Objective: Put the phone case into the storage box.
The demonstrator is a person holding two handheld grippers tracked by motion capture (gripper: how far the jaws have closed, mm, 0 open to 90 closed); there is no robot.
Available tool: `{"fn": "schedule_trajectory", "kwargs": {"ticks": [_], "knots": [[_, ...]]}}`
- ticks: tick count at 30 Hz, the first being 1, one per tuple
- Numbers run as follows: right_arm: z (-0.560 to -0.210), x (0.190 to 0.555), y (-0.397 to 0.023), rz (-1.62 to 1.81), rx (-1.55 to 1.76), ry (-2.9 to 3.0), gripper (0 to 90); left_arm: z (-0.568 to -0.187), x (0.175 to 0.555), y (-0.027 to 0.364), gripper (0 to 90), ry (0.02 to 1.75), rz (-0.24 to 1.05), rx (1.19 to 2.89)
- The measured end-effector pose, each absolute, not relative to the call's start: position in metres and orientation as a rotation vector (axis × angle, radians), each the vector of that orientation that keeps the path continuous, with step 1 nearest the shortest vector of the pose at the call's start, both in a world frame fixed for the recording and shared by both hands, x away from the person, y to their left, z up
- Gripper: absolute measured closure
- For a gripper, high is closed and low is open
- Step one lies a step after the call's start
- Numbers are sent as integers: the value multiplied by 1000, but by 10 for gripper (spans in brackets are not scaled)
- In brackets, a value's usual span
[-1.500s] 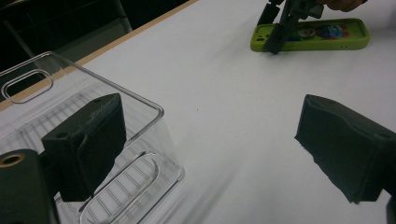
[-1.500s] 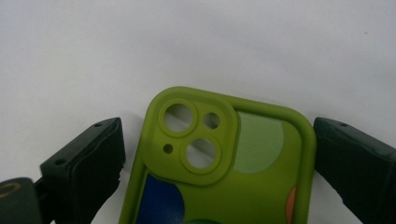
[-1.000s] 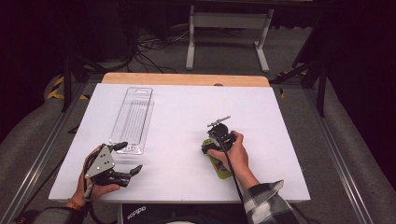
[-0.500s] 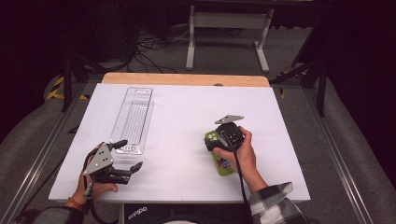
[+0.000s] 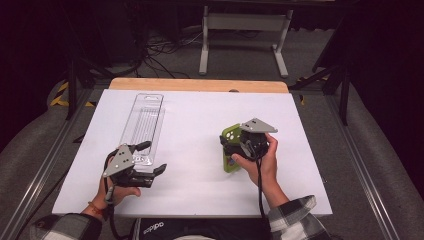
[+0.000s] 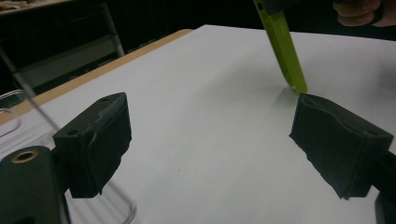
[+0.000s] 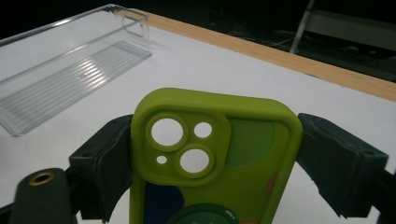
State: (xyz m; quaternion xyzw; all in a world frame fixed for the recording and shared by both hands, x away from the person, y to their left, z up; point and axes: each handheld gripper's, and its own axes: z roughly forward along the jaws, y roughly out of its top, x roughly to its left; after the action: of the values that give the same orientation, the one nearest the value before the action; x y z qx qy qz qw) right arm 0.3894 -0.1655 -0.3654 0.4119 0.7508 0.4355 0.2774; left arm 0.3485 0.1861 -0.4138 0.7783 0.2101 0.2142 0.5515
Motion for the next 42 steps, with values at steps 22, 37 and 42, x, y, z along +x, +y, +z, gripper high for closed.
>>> {"fn": "schedule_trajectory", "kwargs": {"ticks": [22,37,42], "knots": [[-361,358,-130,1286,963,1955,154,-408,365,88,363,397,243,1880],[-365,347,-120,1321,935,1918,153,-407,368,75,725,411,251,1823],[-364,345,-119,1333,930,1904,152,-407,368,78,776,409,278,1815]]}}
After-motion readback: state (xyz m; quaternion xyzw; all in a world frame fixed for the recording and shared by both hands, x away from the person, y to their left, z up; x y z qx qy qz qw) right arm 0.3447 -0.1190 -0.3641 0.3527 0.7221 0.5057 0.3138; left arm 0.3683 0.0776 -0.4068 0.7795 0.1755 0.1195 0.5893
